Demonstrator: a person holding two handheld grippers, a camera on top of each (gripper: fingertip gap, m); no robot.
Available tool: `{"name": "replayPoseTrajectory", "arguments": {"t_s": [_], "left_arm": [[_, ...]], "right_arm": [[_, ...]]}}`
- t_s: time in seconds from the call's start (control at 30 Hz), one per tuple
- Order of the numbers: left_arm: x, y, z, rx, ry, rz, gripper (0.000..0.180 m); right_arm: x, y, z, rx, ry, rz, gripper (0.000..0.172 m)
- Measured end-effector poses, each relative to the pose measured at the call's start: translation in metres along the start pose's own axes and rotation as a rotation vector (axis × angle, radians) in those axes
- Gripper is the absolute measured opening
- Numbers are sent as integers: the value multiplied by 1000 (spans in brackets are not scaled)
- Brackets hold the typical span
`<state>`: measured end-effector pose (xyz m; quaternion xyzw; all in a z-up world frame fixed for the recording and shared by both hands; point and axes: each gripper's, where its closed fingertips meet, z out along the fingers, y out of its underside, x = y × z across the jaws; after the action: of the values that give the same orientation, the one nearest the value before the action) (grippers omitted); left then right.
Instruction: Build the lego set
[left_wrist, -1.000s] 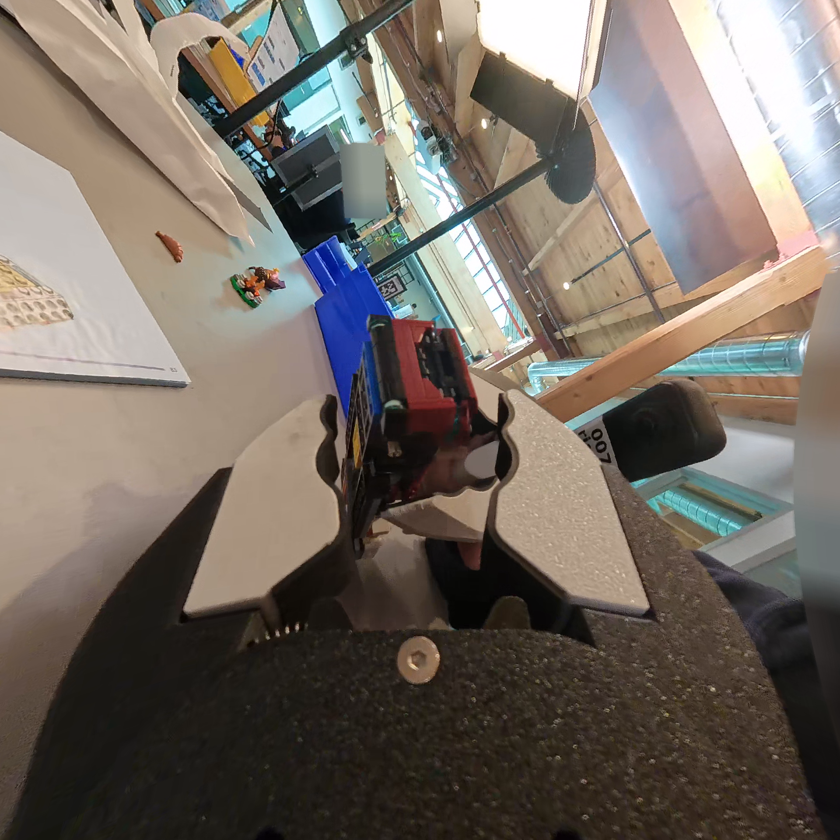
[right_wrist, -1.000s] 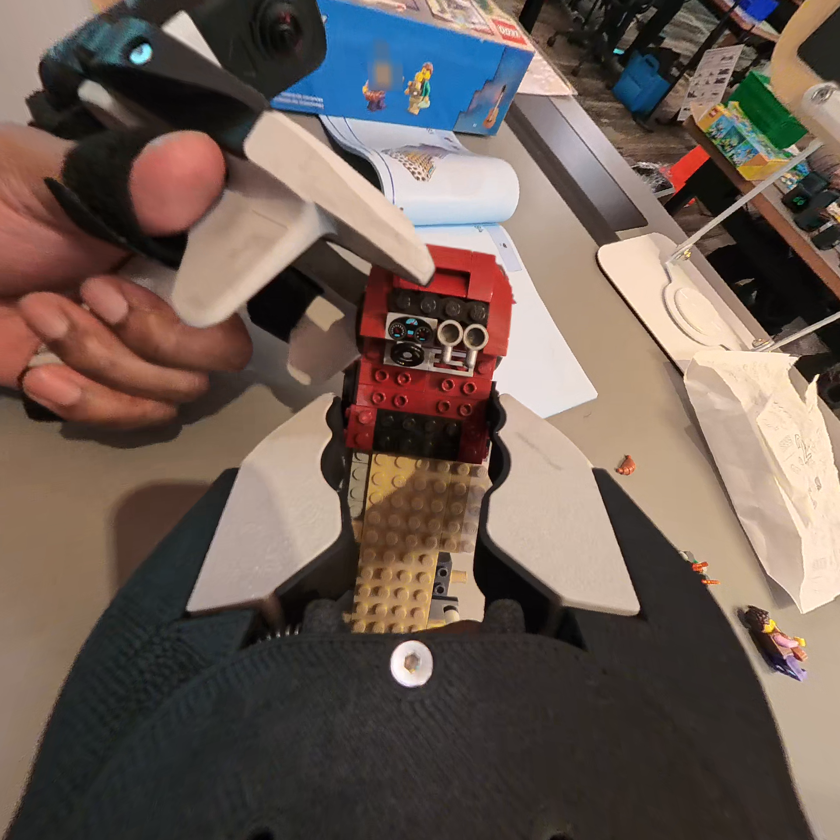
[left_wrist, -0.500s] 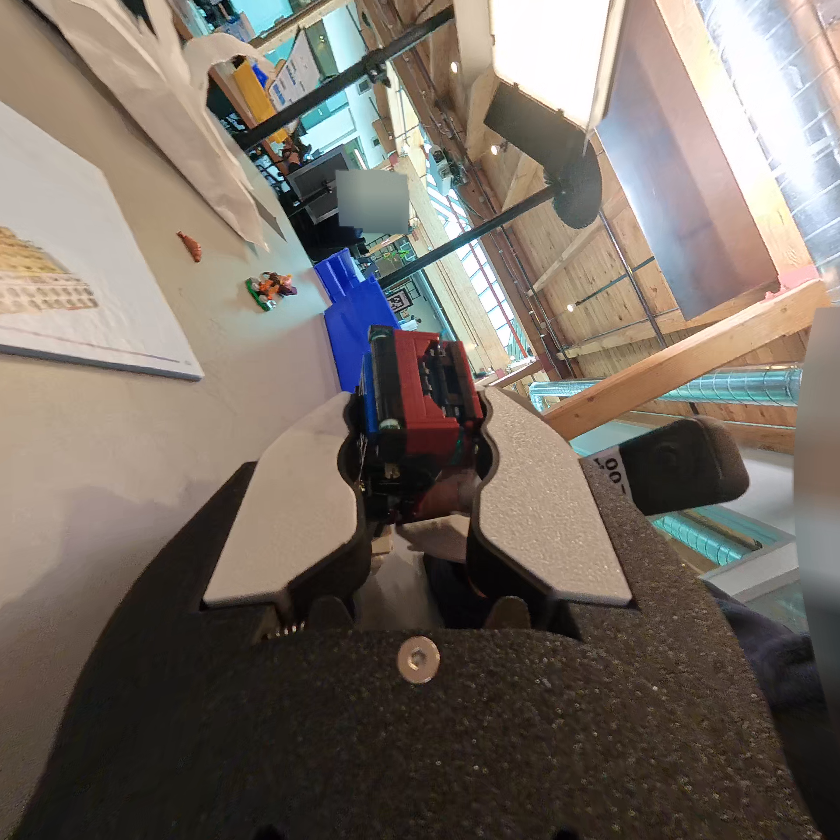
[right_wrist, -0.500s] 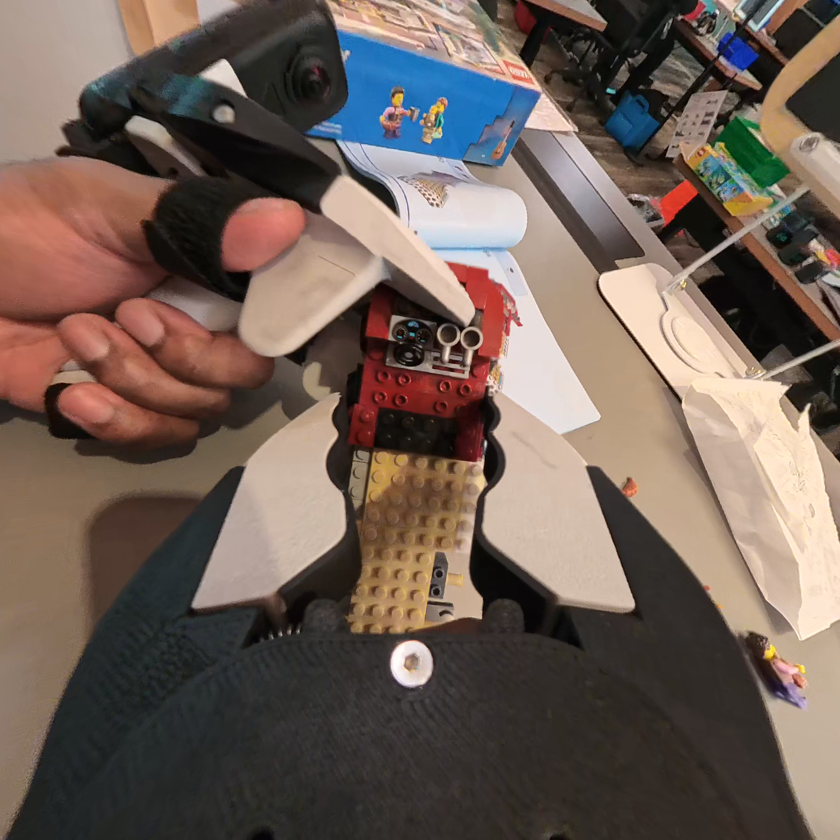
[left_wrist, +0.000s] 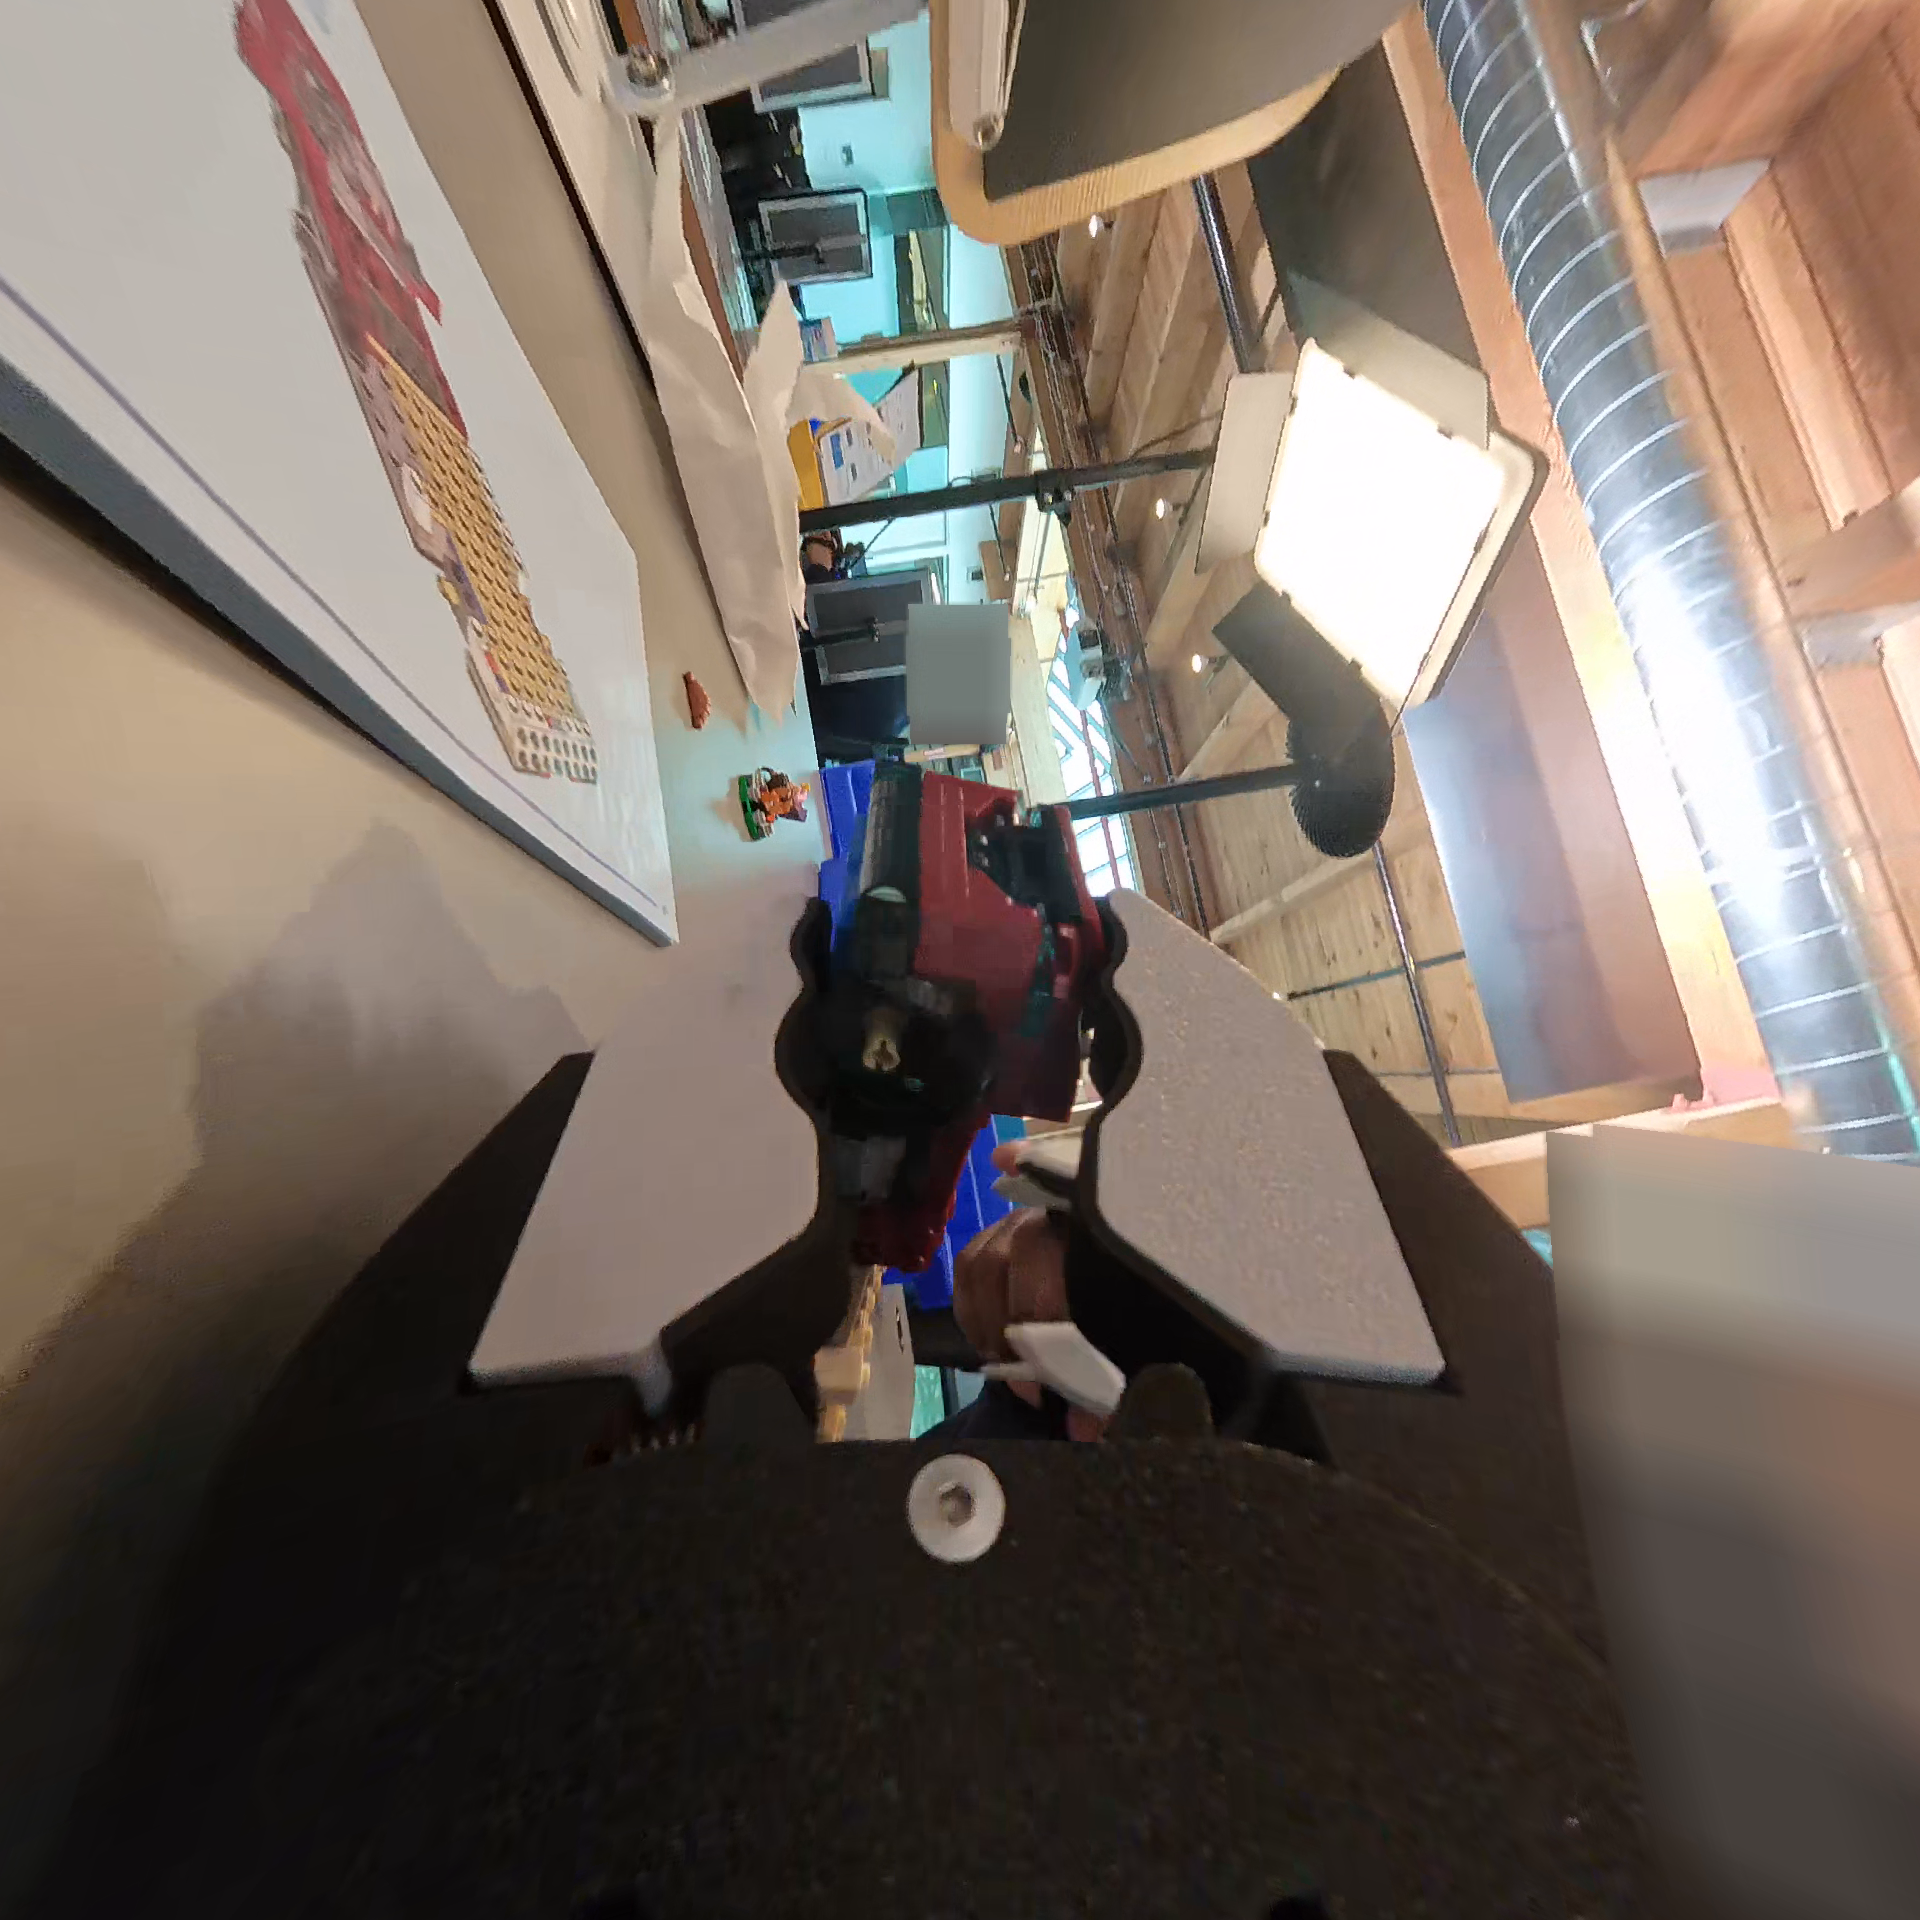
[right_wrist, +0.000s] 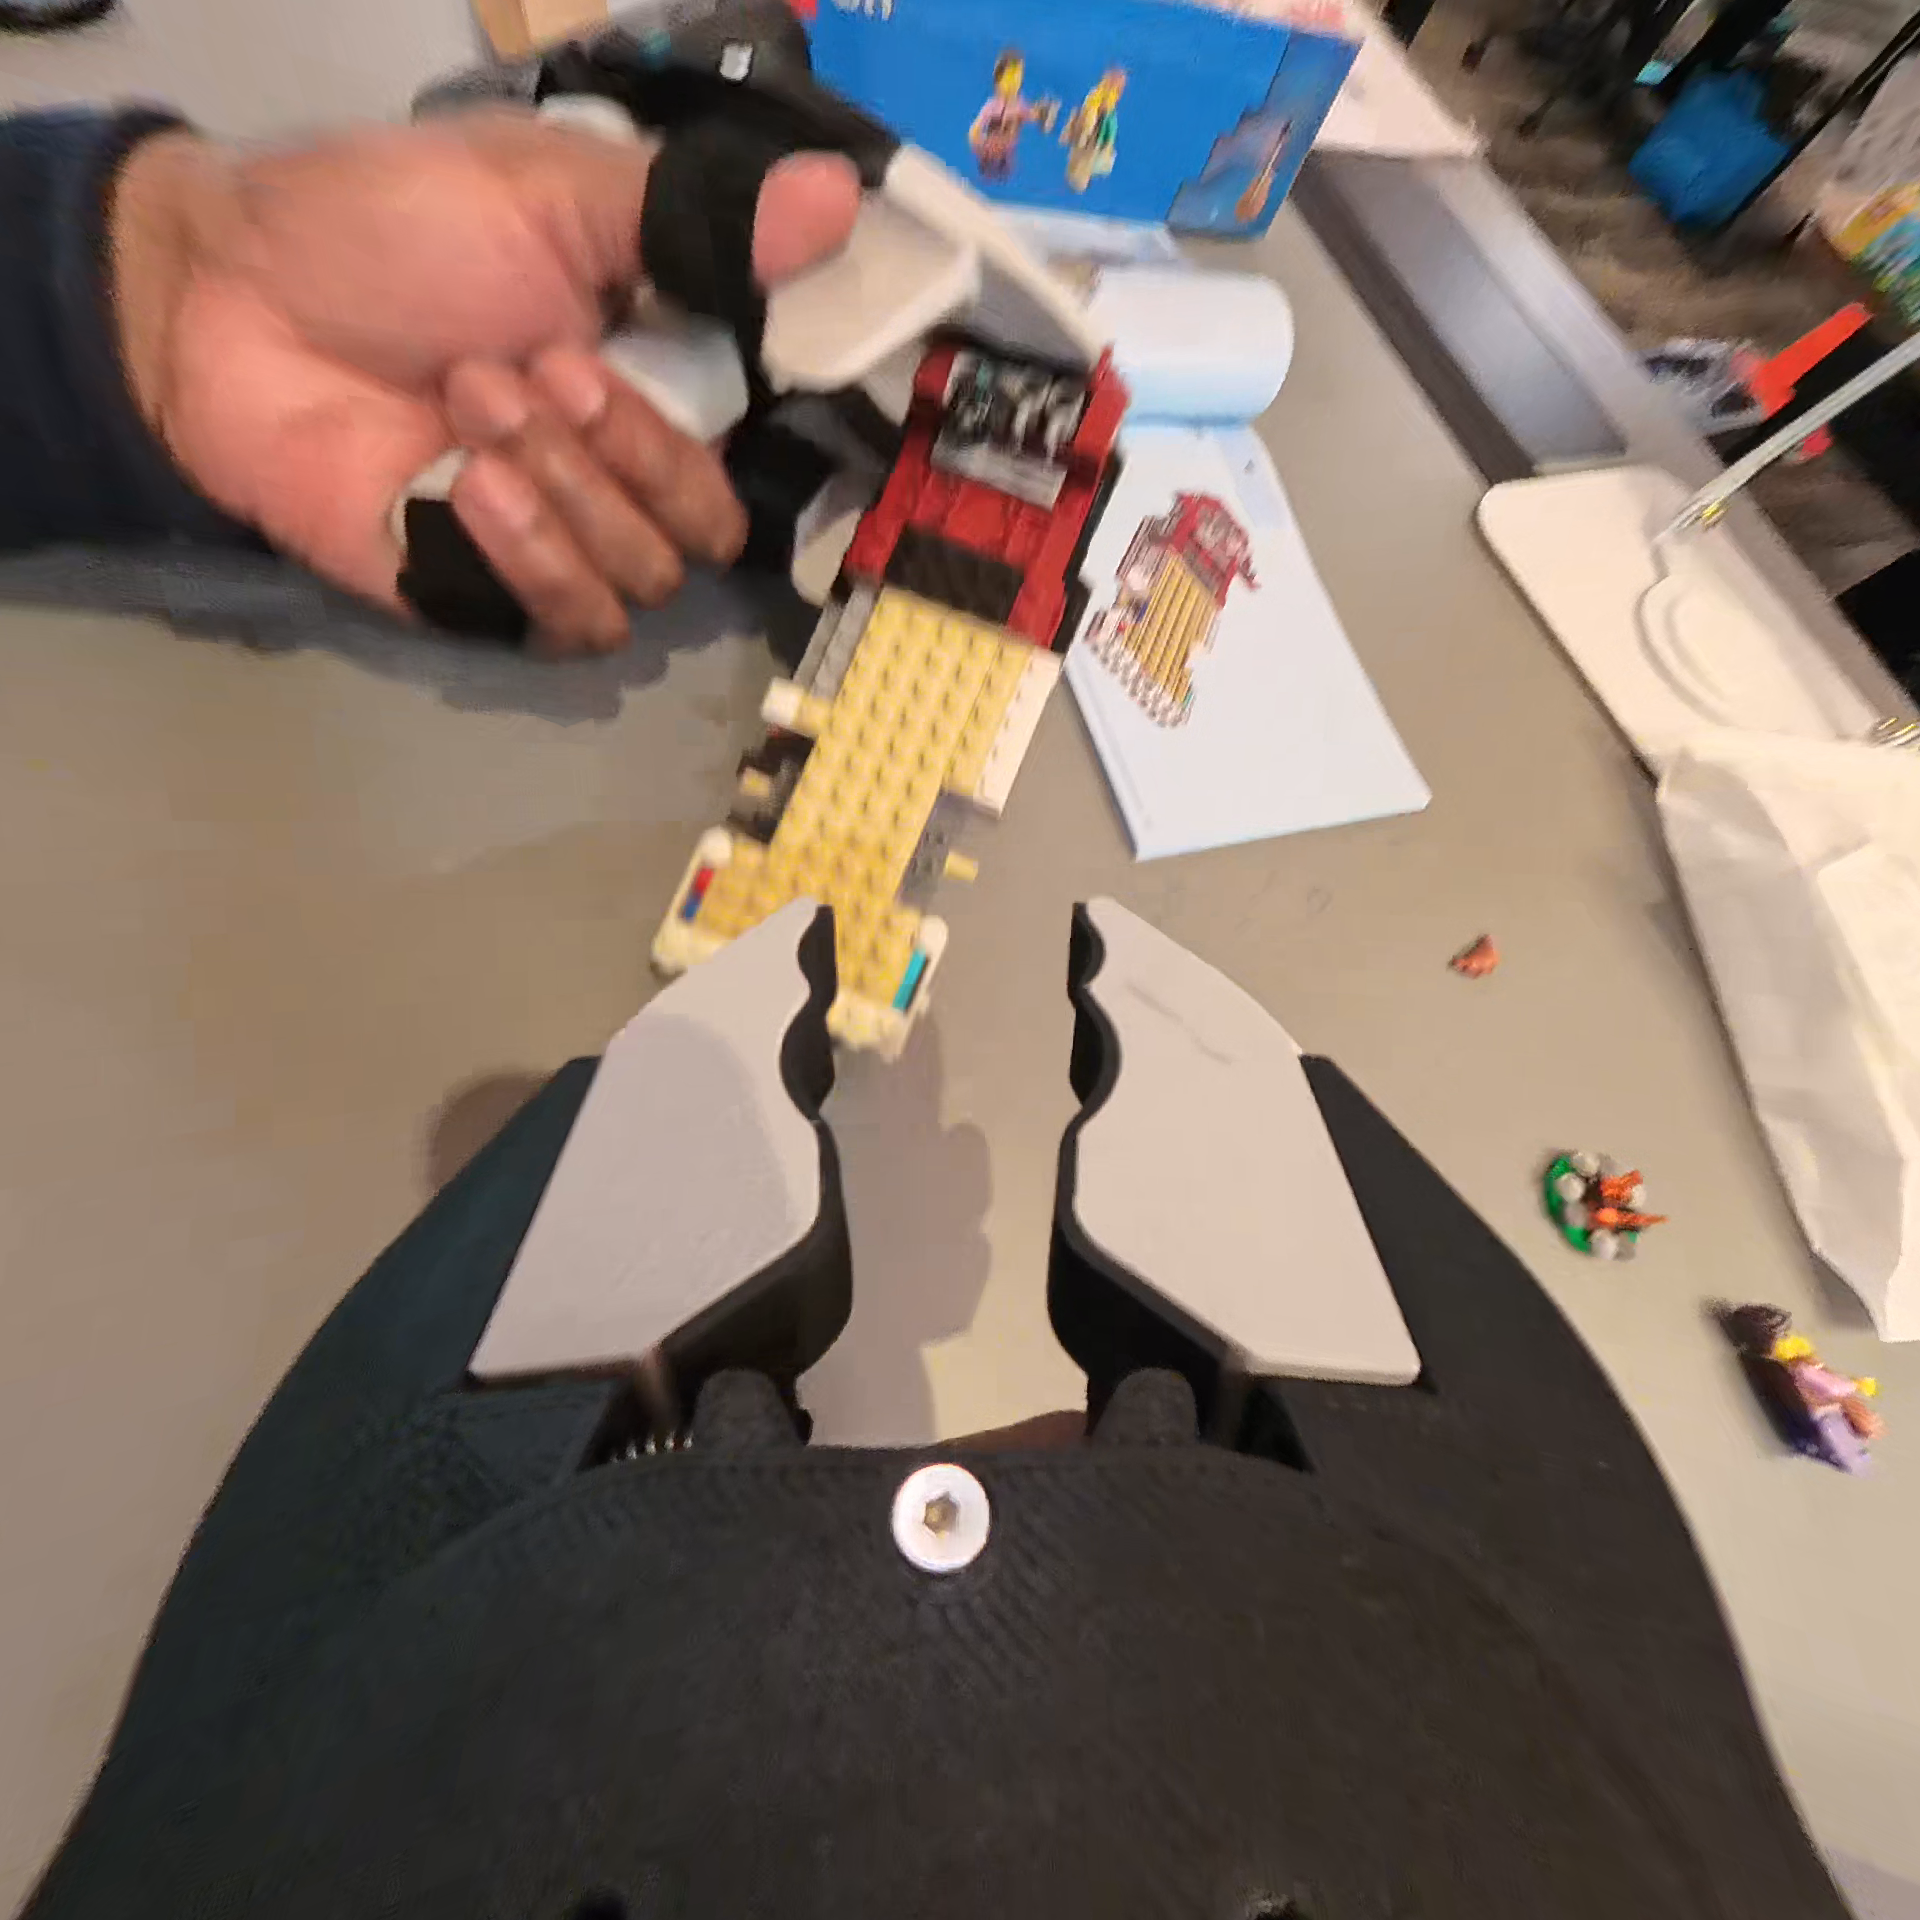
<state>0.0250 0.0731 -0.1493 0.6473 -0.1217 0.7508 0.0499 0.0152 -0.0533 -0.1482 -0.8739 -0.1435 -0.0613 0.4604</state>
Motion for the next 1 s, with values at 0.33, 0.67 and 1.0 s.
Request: {"name": "replayPoseTrajectory", "arguments": {"t_s": [0.33,0.67,1.0], "left_arm": [[28,-44,16,28,5,39,47],[7,-42,27,-103,-39,53,48],[2,-35,17,-177,-39,82,48]], "right_arm": [[-24,51,23,-193,-91,95,42],[-42,45,53,-276,-92,131,35],[-59,37,47,-230,-91,40,32]]}}
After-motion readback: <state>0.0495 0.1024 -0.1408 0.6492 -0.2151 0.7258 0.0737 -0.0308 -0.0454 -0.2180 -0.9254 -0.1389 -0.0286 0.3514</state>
